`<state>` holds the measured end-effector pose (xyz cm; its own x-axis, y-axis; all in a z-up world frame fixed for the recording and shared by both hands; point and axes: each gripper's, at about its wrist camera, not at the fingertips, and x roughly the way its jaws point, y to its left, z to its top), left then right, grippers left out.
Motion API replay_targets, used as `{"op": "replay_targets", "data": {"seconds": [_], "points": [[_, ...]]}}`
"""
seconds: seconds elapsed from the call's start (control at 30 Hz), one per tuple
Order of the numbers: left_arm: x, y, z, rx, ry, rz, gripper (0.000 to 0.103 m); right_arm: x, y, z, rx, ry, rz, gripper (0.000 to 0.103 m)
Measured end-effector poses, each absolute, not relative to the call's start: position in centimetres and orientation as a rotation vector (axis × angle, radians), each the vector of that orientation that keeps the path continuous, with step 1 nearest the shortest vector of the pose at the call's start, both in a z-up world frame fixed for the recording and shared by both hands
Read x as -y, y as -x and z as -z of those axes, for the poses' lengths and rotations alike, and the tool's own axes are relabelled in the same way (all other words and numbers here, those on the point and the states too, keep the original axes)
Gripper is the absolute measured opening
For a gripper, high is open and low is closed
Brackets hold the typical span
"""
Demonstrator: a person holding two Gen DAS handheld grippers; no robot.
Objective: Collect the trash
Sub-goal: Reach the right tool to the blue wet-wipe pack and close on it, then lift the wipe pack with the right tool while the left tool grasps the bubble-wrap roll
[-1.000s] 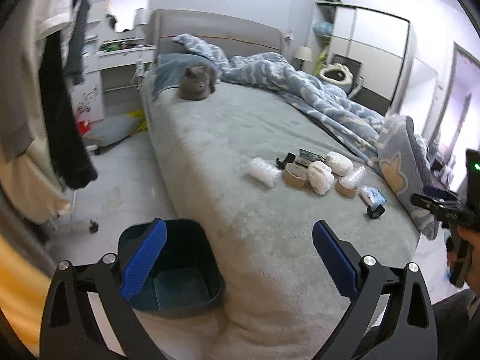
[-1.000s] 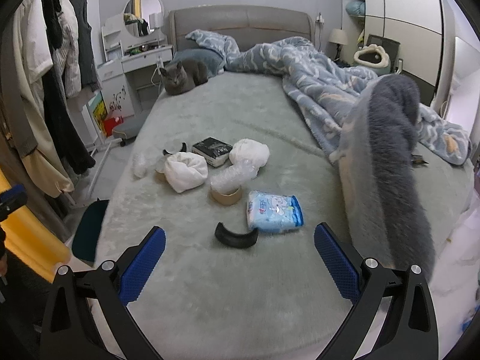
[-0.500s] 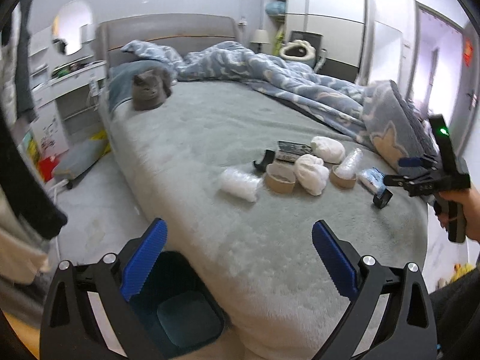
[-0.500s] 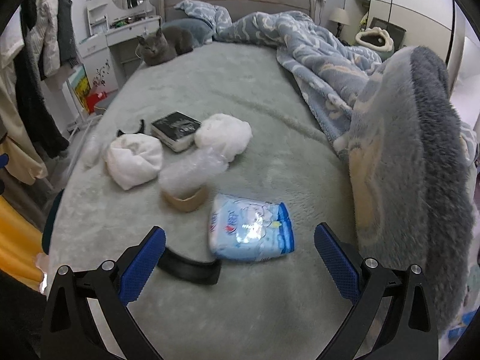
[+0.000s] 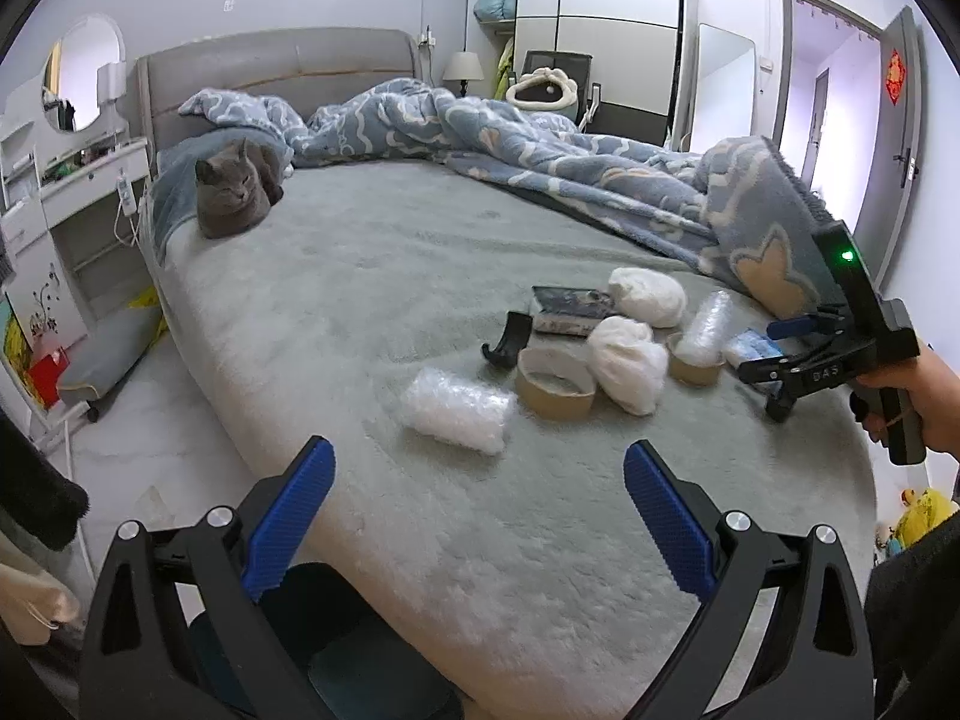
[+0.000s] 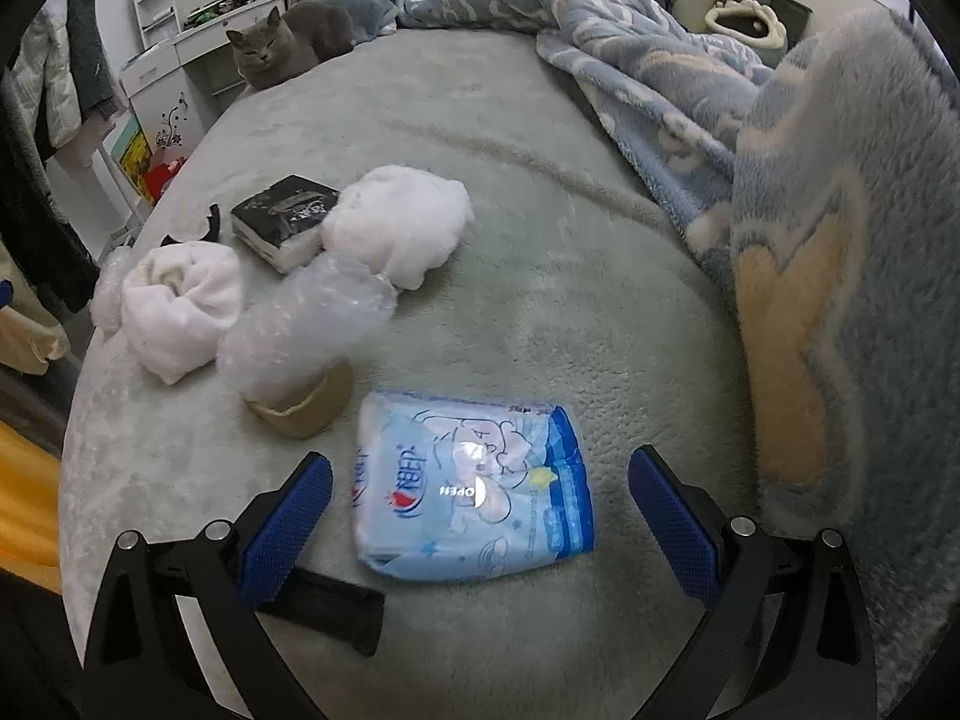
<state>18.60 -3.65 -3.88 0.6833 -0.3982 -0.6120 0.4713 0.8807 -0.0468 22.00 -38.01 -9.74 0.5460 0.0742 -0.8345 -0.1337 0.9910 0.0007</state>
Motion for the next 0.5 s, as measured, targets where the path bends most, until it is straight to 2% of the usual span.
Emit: {"op": "replay_targets", "data": {"seconds": [0.17,0.23,0.5], "points": [[3.3,-19.8,4.8,-0.675,-0.129,0.485,0.098,37.8,-22.5,10.5,-1.007,0.065,-0.125,0.077],[3.3,-20.0,4.8,-0.674,-0.119,0.492,0.098,37.4,-22.7,10.3,-0.998,0.072,-0.127,0.074],[4.6,-21.3,5.5,-0.694,-0.109,0.509,0.098,37.0,-23.6,8.0,-0.936,0.126,-0.033,0.073]]}}
